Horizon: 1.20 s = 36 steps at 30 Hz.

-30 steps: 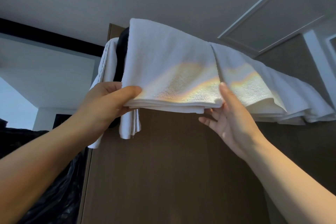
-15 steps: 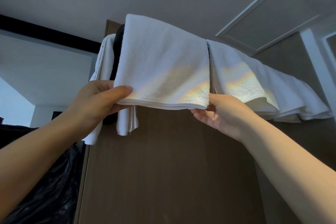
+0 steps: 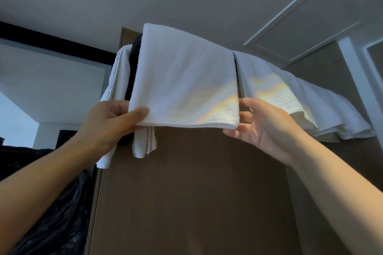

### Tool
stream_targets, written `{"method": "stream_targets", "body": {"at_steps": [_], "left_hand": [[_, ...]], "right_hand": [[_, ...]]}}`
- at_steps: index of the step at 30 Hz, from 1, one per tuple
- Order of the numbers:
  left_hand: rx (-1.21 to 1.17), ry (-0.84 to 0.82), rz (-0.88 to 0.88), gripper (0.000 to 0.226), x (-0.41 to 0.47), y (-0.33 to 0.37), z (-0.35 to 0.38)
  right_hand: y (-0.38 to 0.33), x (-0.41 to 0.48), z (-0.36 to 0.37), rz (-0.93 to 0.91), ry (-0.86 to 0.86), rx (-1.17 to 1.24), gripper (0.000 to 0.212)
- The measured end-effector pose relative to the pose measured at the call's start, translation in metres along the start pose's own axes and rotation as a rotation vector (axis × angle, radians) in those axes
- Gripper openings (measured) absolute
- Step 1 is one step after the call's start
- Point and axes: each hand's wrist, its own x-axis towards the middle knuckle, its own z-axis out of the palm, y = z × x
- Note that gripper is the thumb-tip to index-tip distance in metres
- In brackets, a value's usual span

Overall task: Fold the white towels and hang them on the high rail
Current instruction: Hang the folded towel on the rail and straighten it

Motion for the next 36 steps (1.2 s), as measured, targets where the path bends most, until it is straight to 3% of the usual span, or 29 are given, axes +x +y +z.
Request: {"method": "stream_targets", "body": {"at_steps": [4, 8, 9, 13, 19, 23, 27, 30, 32, 36], "left_hand": [[-0.104, -0.025, -0.025, 0.03, -0.002, 0.002, 0.001], [-0.115, -0.027, -0.023, 0.028, -0.003, 0.003, 0.003], [-0.116, -0.024, -0.023, 0.027, -0.003, 0.003, 0.002], [-0.136, -0.021, -0.024, 0.024, -0.004, 0.004, 0.003], [-0.144, -0.015, -0.024, 0.028, -0.007, 0.006, 0.005], [-0.142, -0.004, -0.028, 0.04, -0.009, 0.007, 0.006], [-0.144, -0.007, -0.041, 0.045, -0.009, 0.008, 0.005], [-0.142, -0.003, -0.044, 0.046, -0.01, 0.009, 0.006], [-0.131, 0.017, -0.041, 0.043, -0.01, 0.008, 0.005], [-0.071, 0.11, -0.036, 0.022, -0.011, 0.001, 0.01]], "right_hand": [[0.003, 0.001, 0.0, -0.023, 0.041, -0.183, 0.037], [0.008, 0.005, 0.006, -0.05, 0.048, -0.332, 0.025], [0.008, 0.005, 0.007, -0.083, 0.083, -0.401, 0.022], [0.008, 0.005, 0.008, -0.286, 0.269, -0.752, 0.049], [0.009, -0.004, 0.016, -0.467, 0.357, -0.88, 0.049], [0.021, -0.01, 0.016, -0.512, 0.404, -0.779, 0.054], [0.027, 0.003, 0.014, -0.204, 0.169, -0.472, 0.053], [0.028, 0.011, 0.019, -0.061, 0.04, -0.187, 0.028], [0.03, 0.014, 0.02, -0.067, 0.045, -0.147, 0.019], [0.035, 0.014, 0.019, -0.199, 0.212, -0.267, 0.027]]}}
